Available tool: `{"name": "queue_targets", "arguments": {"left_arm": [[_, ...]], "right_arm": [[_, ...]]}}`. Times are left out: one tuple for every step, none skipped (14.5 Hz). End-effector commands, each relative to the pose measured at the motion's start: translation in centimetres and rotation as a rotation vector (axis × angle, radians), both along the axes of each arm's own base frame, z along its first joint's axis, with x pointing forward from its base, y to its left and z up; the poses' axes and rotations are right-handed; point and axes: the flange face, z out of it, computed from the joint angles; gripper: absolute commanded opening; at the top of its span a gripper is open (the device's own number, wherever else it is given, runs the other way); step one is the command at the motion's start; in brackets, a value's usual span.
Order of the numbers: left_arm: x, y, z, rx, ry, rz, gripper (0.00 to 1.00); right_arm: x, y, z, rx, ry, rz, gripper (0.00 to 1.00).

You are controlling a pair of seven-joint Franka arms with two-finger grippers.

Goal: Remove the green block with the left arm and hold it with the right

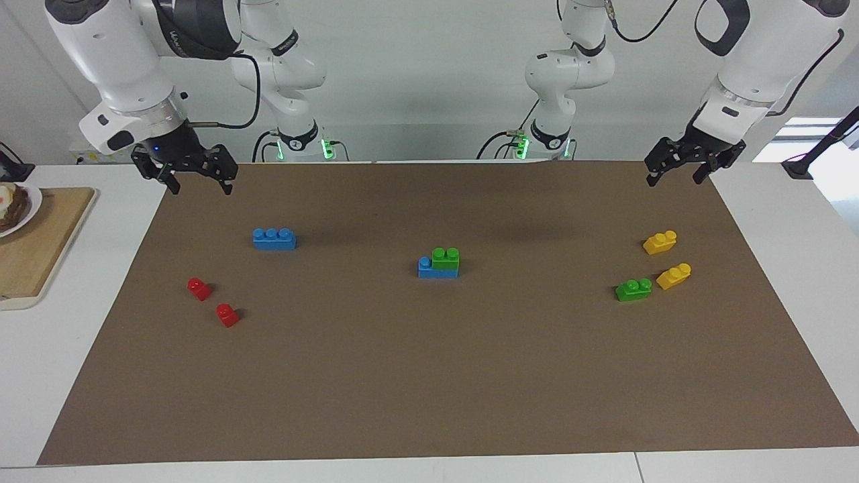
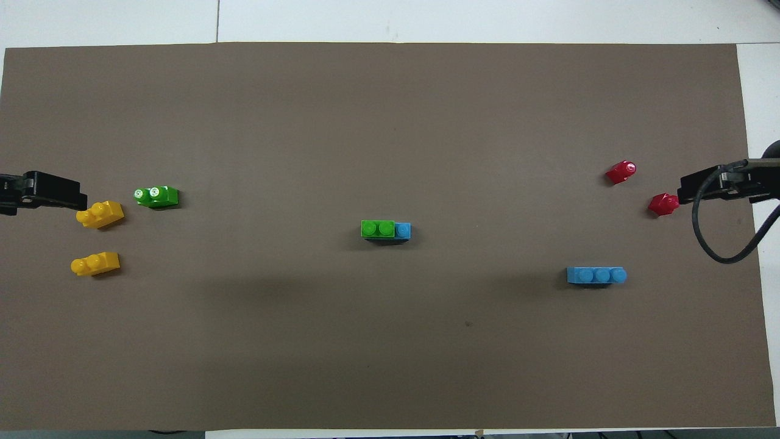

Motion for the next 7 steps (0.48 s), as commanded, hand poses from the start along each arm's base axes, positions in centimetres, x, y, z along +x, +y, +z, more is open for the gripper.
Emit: {"name": "queue_targets", "arguments": {"left_arm": [[-0.96,0.14,0.07,-0.010,0.007,0.019,1.00],[-0.96,0.16,0.07,-0.009,0.007,0.018,1.00],[-0.94,0.24,0.15,-0.009,0.004,0.020,1.00],[-0.94,0.24,0.15,-0.009,0.004,0.020,1.00],[-0.94,0.24,0.15,-0.009,0.004,0.020,1.00],[-0.96,0.16,0.14,-0.009,0.006,0.020,1.00],[-0.96,0.16,0.14,-0.008,0.006,0.020,1.00]], "right_arm": [[-0.73,-0.01,0.21,0.010,0.012,0.019,1.00],[-0.72,0.14,0.21,0.008,0.012,0.022,1.00],[-0.72,0.22,0.21,0.008,0.012,0.025,1.00],[-0.72,0.22,0.21,0.008,0.012,0.027,1.00],[-0.72,0.24,0.21,0.010,0.012,0.028,1.00],[-0.69,0.08,0.24,0.010,0.009,0.027,1.00],[-0.63,-0.01,0.35,0.009,0.003,0.021,1.00]]}}
